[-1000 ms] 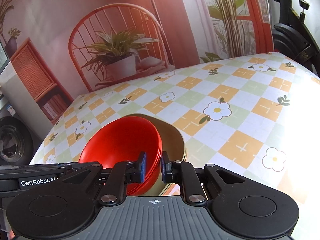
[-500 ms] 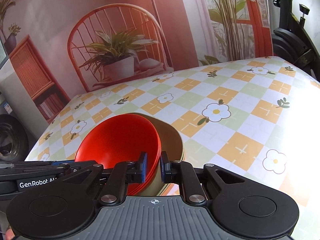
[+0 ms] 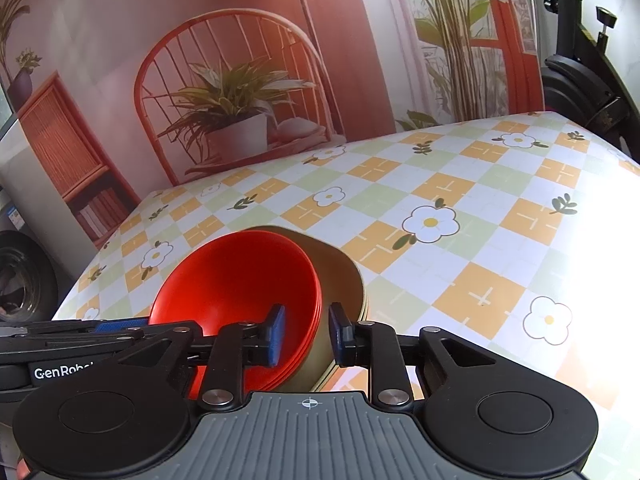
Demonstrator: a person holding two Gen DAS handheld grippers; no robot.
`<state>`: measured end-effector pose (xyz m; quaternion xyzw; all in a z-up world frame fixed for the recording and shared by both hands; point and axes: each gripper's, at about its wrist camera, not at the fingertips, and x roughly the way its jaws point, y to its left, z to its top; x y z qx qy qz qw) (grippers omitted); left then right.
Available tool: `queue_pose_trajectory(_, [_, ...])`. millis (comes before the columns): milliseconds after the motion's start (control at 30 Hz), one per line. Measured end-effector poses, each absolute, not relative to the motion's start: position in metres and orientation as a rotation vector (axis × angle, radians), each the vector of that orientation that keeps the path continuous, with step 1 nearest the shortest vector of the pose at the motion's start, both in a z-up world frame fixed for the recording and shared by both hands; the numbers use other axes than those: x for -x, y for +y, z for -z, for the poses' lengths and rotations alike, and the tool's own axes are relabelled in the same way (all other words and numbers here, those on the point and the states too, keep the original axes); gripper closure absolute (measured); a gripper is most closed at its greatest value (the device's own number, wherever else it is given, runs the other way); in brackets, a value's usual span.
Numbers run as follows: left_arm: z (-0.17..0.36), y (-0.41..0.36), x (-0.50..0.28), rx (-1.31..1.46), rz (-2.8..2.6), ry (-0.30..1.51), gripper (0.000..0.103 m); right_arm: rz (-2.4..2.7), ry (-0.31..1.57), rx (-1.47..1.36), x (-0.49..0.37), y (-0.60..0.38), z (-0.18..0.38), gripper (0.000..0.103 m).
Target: Organize plates and bowls
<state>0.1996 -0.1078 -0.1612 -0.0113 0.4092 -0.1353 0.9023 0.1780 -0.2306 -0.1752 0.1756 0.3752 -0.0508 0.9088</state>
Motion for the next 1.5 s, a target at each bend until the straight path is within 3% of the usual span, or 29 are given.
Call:
queue_pose_trajectory(200, [0.156,-0.107,-0.197,0.018,0.275,0.830,0.048,0.118,0.753,-0.365,-0.175,-0.232,0.168,0.064])
queue_pose_trajectory(367, [0.145,-0.106,-0.193,0.006,0.251,0.796,0.036,0.131,0.716,-0.376,-0.172,-0.236,0.158,0.040])
queue_pose_trajectory(500, [0.132,-0.107,-0.186,-0.025,0.209,0.749,0.029,0.148,0.688,-0.386,-0.169,-0.241,0.149,0.031])
queue_pose_trajectory(600, [0.118,-0.107,-0.179,-0.046,0.176,0.695,0.019,0.165,0.668,-0.389,-0.166,-0.245,0.141,0.018])
queue_pose_trajectory(667, [0.109,-0.106,-0.175,-0.048,0.165,0.668,0.017,0.176,0.655,-0.381,-0.165,-0.246,0.134,0.002])
queue_pose_trajectory(1500, [-0.004,-0.081,-0.109,-0.077,0.034,0.518,0.008,0.154,0.479,-0.234,-0.103,-0.235,-0.017,0.000])
